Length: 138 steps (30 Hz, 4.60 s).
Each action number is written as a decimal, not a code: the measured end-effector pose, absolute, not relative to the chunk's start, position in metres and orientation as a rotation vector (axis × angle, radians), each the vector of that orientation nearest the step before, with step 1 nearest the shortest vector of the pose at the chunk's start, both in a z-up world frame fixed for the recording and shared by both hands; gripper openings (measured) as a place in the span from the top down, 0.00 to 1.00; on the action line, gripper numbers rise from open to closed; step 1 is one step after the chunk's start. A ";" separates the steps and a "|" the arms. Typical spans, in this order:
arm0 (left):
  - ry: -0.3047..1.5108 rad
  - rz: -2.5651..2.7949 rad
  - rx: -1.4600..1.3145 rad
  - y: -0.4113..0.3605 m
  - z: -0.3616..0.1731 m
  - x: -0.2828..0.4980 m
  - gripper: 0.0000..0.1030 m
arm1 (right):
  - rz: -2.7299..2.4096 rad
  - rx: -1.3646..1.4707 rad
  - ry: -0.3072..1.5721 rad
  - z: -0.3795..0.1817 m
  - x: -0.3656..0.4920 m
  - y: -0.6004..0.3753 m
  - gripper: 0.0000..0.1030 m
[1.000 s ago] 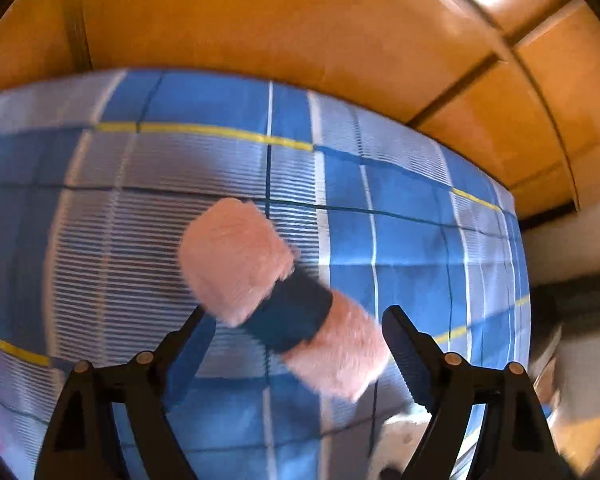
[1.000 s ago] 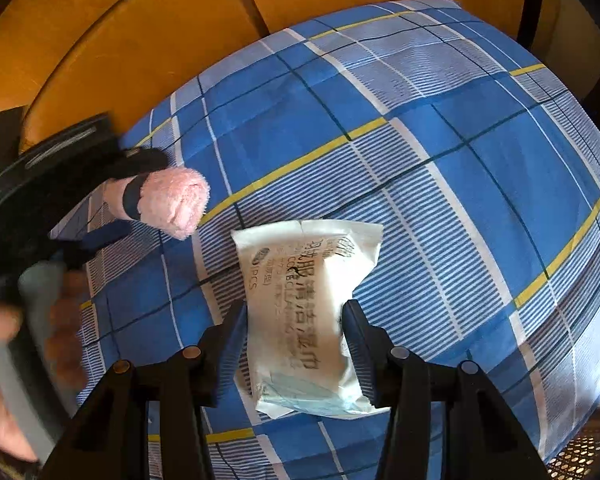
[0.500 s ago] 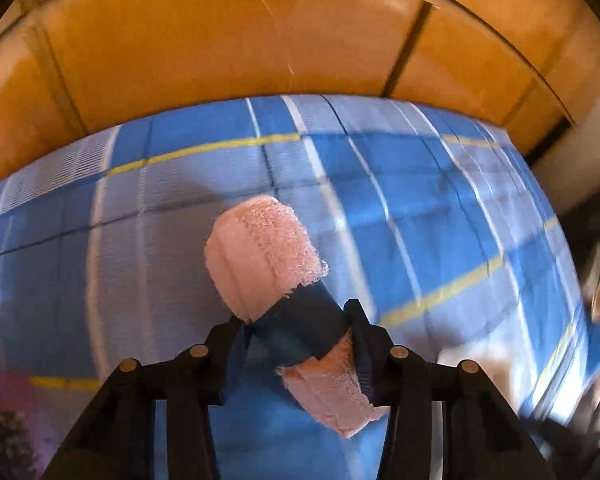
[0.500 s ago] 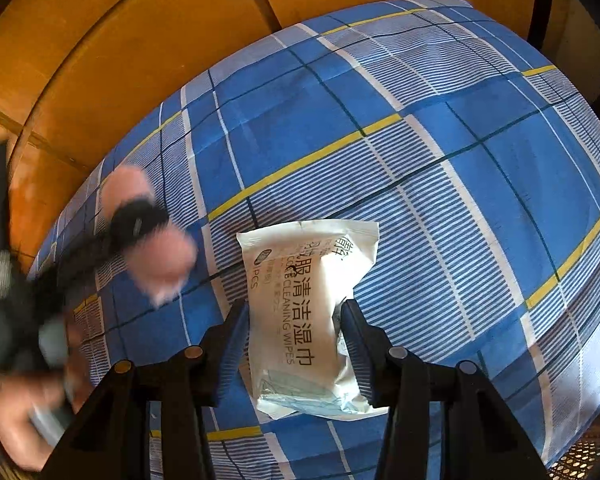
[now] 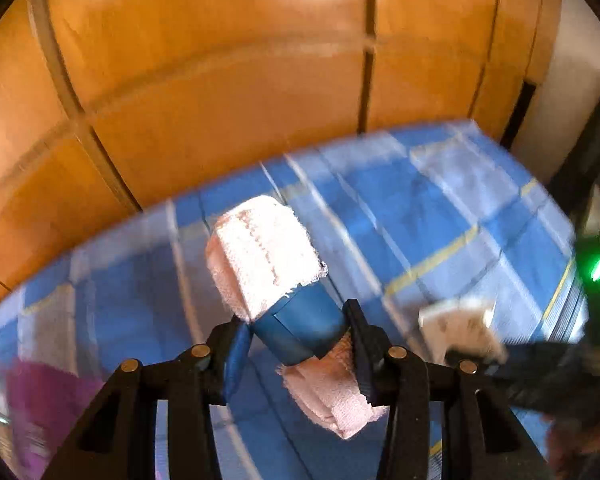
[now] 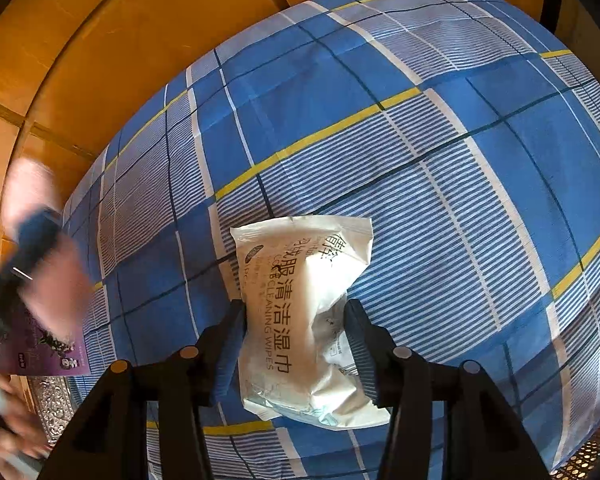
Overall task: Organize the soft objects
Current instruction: 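Grasp the pink towel roll with the left tool while the right tool grasps the white wipes pack, then carry the pink towel roll into the gold tray and open the left tool, then carry the white cleaning-wipes pack into the gold tray and open the right tool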
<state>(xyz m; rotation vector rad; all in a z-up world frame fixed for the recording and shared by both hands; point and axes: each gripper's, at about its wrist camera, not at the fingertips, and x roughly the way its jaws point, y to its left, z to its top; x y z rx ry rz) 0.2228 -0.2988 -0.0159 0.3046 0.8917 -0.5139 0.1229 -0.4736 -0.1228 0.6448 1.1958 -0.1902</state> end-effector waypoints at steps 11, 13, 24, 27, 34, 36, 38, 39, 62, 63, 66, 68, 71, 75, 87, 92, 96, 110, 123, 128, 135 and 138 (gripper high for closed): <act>0.783 -0.219 0.095 -0.154 0.083 0.287 0.56 | -0.189 0.667 1.189 -0.124 0.120 -0.477 0.50; 0.761 -0.146 0.075 -0.115 0.090 0.289 0.56 | -0.191 0.665 1.189 -0.124 0.120 -0.476 0.50; 0.699 0.067 -0.034 0.057 0.073 0.226 0.56 | -0.207 0.658 1.183 -0.123 0.122 -0.472 0.50; 0.706 0.091 -0.054 0.087 0.057 0.201 0.56 | -0.214 0.645 1.182 -0.123 0.123 -0.470 0.50; 0.719 0.134 -0.126 0.140 0.015 0.131 0.56 | -0.227 0.615 1.182 -0.122 0.125 -0.467 0.50; 0.718 0.146 -0.130 0.149 0.007 0.114 0.56 | -0.236 0.604 1.180 -0.122 0.125 -0.464 0.50; 0.718 0.154 -0.129 0.152 -0.001 0.100 0.56 | -0.250 0.575 1.182 -0.121 0.127 -0.460 0.50; 0.717 0.160 -0.134 0.156 -0.005 0.092 0.56 | -0.257 0.552 1.182 -0.120 0.128 -0.457 0.50; 0.721 0.229 -0.231 0.207 -0.039 0.020 0.55 | -0.331 0.083 1.170 -0.118 0.130 -0.403 0.53; 0.719 0.228 -0.230 0.207 -0.040 0.019 0.55 | -0.333 0.078 1.171 -0.119 0.129 -0.401 0.53; 0.714 0.223 -0.233 0.209 -0.042 0.017 0.55 | -0.337 0.057 1.175 -0.121 0.131 -0.395 0.53; 0.713 0.218 -0.232 0.210 -0.044 0.016 0.55 | -0.341 0.041 1.177 -0.122 0.129 -0.392 0.53; 0.711 0.213 -0.229 0.211 -0.045 0.014 0.55 | -0.354 0.019 1.180 -0.122 0.126 -0.387 0.53; 0.713 0.211 -0.224 0.211 -0.047 0.012 0.55 | -0.370 0.002 1.181 -0.122 0.124 -0.382 0.53; 0.707 0.260 -0.205 0.222 -0.051 0.005 0.55 | -0.392 -0.047 1.176 -0.122 0.123 -0.368 0.53; 0.722 0.287 -0.219 0.230 -0.057 0.006 0.54 | -0.398 -0.061 1.176 -0.123 0.123 -0.365 0.53; 0.732 0.309 -0.240 0.239 -0.063 0.006 0.53 | -0.399 -0.067 1.174 -0.123 0.123 -0.365 0.53; 0.736 0.292 -0.346 0.269 -0.064 0.005 0.46 | -0.393 -0.068 1.168 -0.124 0.123 -0.364 0.53; 0.703 0.390 -0.319 0.277 -0.053 -0.011 0.21 | -0.397 0.005 1.156 -0.112 0.127 -0.369 0.57; 0.682 0.398 -0.298 0.274 -0.047 -0.016 0.21 | -0.398 0.038 1.104 -0.079 0.141 -0.367 0.57; 0.684 0.328 -0.234 0.249 -0.042 -0.014 0.21 | -0.340 -0.031 0.971 0.000 0.180 -0.326 0.57; 0.683 0.307 -0.216 0.240 -0.040 -0.013 0.21 | -0.278 -0.072 0.885 0.042 0.192 -0.290 0.57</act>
